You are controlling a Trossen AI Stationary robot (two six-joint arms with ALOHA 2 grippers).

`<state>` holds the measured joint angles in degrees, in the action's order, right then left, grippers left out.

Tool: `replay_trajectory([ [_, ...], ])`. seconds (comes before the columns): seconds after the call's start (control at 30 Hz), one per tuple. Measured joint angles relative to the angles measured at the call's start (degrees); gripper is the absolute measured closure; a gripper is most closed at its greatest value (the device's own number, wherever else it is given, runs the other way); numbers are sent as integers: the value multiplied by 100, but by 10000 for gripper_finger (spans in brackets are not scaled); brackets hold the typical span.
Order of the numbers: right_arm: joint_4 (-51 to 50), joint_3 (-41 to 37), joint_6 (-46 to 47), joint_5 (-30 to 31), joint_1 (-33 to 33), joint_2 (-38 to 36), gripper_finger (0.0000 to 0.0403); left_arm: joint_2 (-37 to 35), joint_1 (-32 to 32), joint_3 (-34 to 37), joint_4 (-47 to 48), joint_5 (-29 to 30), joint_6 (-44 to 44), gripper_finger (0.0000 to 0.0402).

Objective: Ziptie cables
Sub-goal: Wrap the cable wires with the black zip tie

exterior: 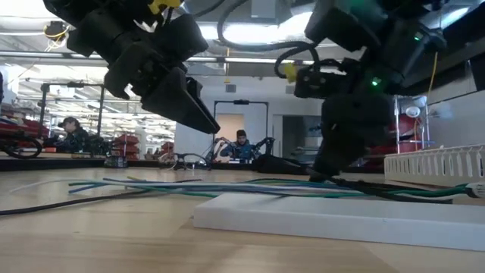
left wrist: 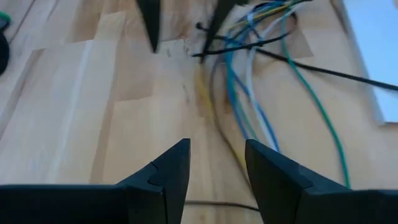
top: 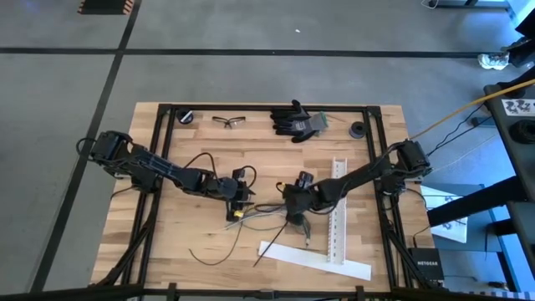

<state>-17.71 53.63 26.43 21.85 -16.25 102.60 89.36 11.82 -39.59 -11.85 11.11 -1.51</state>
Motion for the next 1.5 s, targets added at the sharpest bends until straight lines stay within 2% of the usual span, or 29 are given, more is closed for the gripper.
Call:
replay_trajectory([
  [0.13,-676,216,26,-211,-60,-240,164,0,113,0,-54,-4,19,263],
  [0.23,-1061,228,356,-600,-227,-388,164,0,159,-4,-104,-4,-8,263],
  [0.37,-1316,157,879,-732,-599,-404,164,133,114,-4,-133,-3,-160,263],
  [0.43,-1135,41,1044,-731,-764,-307,164,280,71,-4,-158,-2,-269,263],
  [0.6,-716,-141,1116,-272,-767,-185,164,537,40,0,-120,0,-399,263],
  [0.73,-373,-154,537,-33,-493,-121,164,465,93,-2,390,-1,-294,263],
  [0.87,251,-152,-360,-122,-129,114,164,189,127,0,1172,16,115,263],
  [1.03,1279,-139,-1339,-337,389,374,164,-412,259,0,1932,157,499,263],
  [1.2,1806,53,-2099,-153,878,406,164,-1009,344,0,2129,551,507,263],
  [1.37,1159,428,-2688,-400,1192,287,164,-1263,215,0,1975,741,146,263],
  [1.5,170,709,-2748,-457,1241,-272,164,-1221,-38,0,1320,759,-184,263],
])
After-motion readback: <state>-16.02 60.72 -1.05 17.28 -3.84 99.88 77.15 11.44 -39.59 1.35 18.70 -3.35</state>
